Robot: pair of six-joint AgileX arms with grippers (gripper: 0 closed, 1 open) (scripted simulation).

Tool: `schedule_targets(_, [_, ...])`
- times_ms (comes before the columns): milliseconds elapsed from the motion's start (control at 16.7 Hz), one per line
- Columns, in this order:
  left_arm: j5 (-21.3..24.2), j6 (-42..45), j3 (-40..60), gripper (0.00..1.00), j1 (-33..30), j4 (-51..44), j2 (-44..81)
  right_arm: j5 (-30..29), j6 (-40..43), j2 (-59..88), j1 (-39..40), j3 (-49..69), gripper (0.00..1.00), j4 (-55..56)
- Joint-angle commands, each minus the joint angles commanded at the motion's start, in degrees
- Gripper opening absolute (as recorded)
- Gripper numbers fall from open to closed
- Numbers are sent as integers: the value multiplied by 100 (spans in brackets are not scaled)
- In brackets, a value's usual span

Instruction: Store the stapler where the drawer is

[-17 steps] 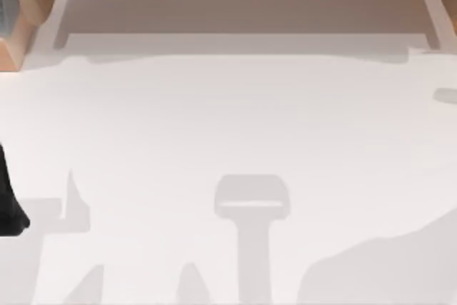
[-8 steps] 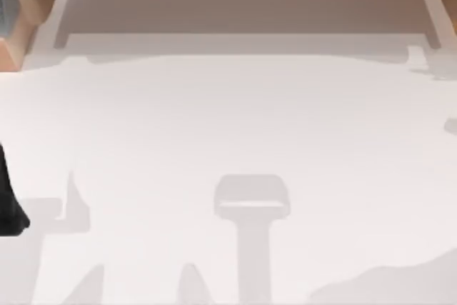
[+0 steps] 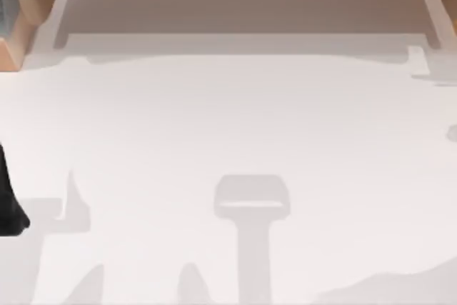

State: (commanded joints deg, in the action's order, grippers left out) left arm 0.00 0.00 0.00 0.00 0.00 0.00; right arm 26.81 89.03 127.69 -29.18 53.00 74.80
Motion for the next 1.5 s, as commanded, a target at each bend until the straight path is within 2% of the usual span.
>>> schedule_targets(420, [0,0,0,100,0,0,0,435,-8,-475,-417,-1183,0,683])
schedule_targets(840, [0,0,0,100,0,0,0,523,-7,-552,-519,-1379,0,835])
schedule_targets(1260, [0,0,0,100,0,0,0,1160,-15,-939,-1136,-2484,0,1545])
schedule_targets(1500, [0,0,0,100,0,0,0,1184,-15,-955,-1160,-2518,0,1573])
